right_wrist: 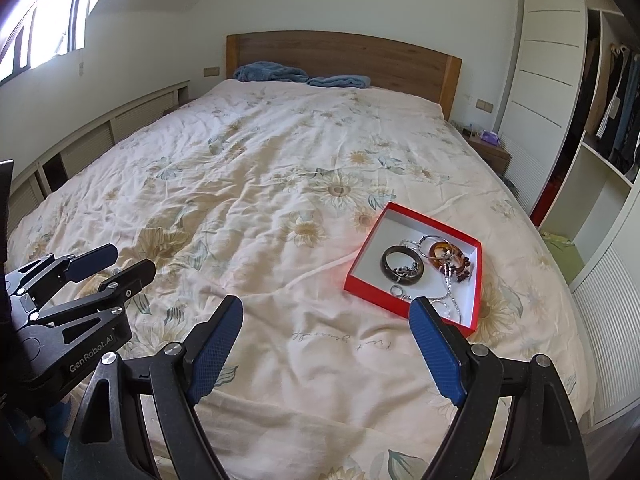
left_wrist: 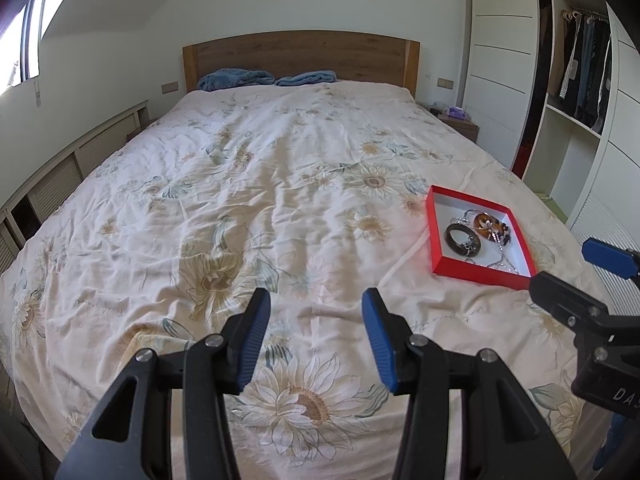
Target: Organize jewelry
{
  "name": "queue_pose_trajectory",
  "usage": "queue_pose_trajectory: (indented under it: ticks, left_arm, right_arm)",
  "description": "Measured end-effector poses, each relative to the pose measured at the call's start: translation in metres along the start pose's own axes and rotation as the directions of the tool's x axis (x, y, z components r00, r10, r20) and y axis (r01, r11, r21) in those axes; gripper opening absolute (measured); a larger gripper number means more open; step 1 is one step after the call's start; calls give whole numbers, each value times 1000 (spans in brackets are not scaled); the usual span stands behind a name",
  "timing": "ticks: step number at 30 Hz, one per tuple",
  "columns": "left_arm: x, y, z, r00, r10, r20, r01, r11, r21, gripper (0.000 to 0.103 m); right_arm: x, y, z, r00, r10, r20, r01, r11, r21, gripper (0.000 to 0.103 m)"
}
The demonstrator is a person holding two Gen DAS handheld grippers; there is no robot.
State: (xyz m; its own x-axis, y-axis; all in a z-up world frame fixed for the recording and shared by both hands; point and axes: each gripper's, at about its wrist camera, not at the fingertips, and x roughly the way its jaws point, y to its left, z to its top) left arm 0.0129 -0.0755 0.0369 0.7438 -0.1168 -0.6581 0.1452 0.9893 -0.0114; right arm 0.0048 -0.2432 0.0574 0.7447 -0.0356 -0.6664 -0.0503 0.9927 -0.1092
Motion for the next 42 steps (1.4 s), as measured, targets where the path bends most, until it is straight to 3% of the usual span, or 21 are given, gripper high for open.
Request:
queue_pose_trajectory:
  ticks: [42]
  left_arm:
    - [14,-4,-10,999,14,-39,-12,999,30,46]
  right_arm:
    - [24,-16,-19,998,34,-46,-32,998,51,86]
